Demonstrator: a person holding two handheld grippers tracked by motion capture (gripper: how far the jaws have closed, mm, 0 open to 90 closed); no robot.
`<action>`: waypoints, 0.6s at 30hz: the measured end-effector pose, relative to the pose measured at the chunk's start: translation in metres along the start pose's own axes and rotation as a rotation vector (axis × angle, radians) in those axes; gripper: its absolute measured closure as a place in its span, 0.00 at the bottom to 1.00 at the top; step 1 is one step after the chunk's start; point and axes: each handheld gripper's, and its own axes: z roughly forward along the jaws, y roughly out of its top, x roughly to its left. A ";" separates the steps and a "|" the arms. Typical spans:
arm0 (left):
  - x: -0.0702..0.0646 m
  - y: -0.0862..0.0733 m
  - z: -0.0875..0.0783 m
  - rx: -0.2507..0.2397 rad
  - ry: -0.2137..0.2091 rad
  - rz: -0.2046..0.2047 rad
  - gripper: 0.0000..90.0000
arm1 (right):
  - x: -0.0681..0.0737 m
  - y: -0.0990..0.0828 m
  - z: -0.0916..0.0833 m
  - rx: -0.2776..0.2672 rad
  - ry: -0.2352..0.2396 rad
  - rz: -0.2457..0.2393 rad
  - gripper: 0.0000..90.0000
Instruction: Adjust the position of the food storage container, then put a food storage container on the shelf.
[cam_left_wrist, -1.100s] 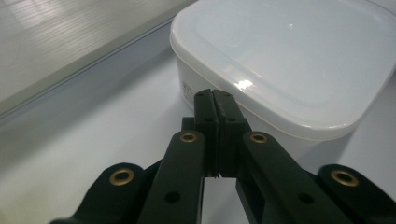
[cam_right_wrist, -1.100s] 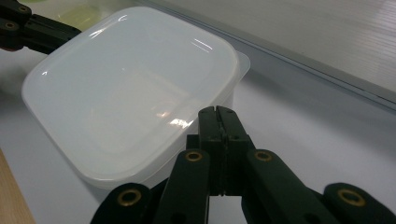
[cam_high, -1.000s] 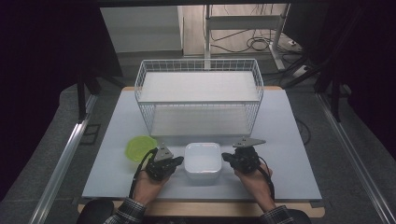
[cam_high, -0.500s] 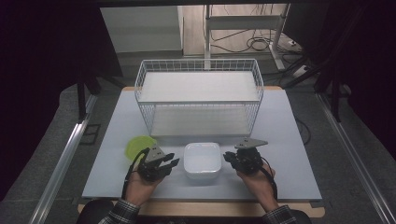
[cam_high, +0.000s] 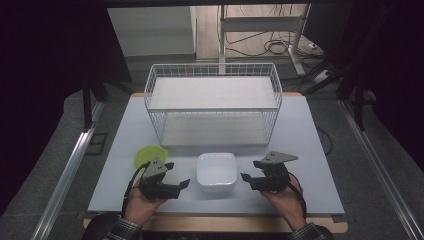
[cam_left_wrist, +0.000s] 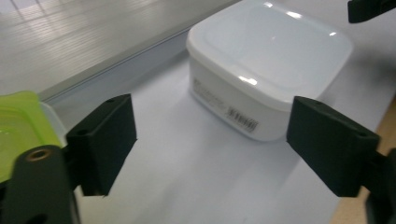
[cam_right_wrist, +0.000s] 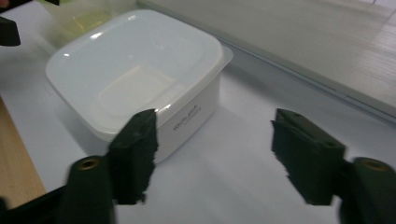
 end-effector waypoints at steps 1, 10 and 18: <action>0.000 0.000 0.000 -0.001 -0.028 0.003 0.14 | -0.002 -0.001 -0.002 -0.018 0.017 -0.003 0.24; -0.003 -0.001 0.003 0.023 -0.025 0.042 0.09 | -0.002 -0.004 0.000 -0.013 0.021 -0.015 0.16; -0.006 -0.002 0.007 -0.007 -0.040 0.090 0.05 | 0.002 -0.001 0.004 -0.024 0.020 -0.031 0.10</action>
